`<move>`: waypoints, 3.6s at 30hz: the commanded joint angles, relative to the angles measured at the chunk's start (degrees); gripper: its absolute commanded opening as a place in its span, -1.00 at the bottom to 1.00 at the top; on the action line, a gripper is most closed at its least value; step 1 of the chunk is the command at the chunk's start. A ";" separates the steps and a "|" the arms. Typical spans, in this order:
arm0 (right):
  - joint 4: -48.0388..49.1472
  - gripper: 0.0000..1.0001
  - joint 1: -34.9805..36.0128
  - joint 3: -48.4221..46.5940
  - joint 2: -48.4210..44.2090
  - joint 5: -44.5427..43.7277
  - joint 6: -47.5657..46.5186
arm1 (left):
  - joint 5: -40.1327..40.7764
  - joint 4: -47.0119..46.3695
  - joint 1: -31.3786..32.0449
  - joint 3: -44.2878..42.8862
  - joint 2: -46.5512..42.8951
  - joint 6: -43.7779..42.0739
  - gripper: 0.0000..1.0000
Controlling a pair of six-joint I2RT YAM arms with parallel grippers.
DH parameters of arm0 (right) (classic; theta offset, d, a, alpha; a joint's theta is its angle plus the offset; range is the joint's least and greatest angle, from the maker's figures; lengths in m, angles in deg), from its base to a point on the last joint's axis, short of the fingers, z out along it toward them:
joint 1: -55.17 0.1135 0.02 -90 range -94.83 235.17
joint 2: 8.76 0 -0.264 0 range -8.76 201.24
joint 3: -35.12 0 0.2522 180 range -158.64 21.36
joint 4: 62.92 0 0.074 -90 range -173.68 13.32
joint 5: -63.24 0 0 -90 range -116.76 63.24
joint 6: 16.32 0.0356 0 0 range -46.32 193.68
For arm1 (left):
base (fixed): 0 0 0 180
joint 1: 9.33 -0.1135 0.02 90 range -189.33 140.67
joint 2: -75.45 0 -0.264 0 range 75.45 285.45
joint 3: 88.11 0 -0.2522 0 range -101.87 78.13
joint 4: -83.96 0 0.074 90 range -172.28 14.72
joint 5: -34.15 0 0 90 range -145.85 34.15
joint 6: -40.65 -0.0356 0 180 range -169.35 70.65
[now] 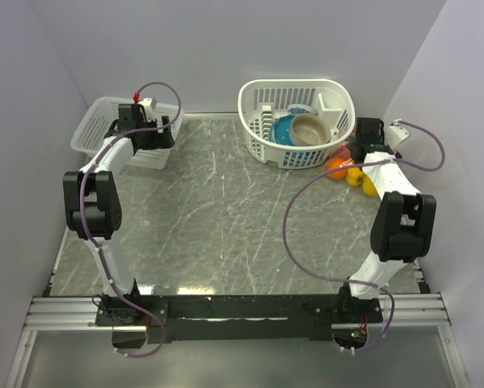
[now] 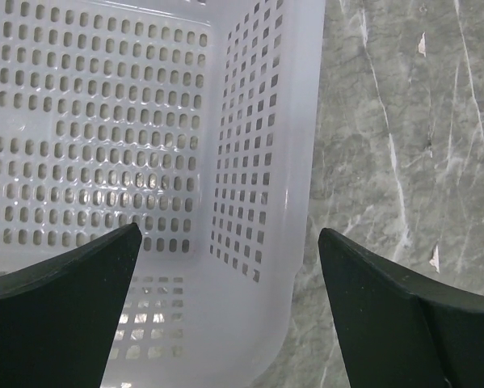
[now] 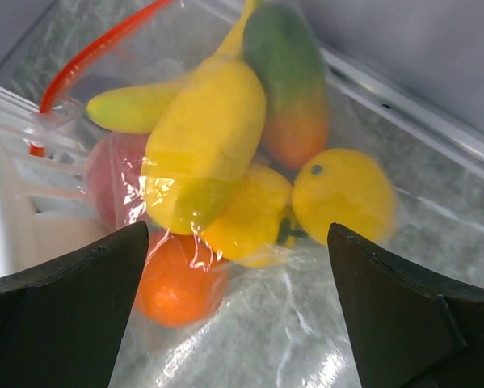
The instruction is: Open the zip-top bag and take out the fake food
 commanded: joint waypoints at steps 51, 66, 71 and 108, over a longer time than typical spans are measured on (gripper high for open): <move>-2.68 -0.81 11.03 26.71 -37.59 6.83 4.77 | -21.76 32.39 23.13 21.05 -25.47 -23.36 0.08; -5.66 -0.39 11.12 27.14 -43.13 5.89 5.55 | -32.99 48.98 31.24 7.44 -25.81 -33.06 0.99; -8.83 1.00 10.86 26.62 -38.30 -0.02 8.97 | -20.14 30.92 13.72 -0.66 -32.23 -24.97 0.99; 21.38 0.82 -18.15 36.72 -19.55 36.44 11.88 | -12.64 12.22 -0.68 19.54 -9.21 -27.16 0.94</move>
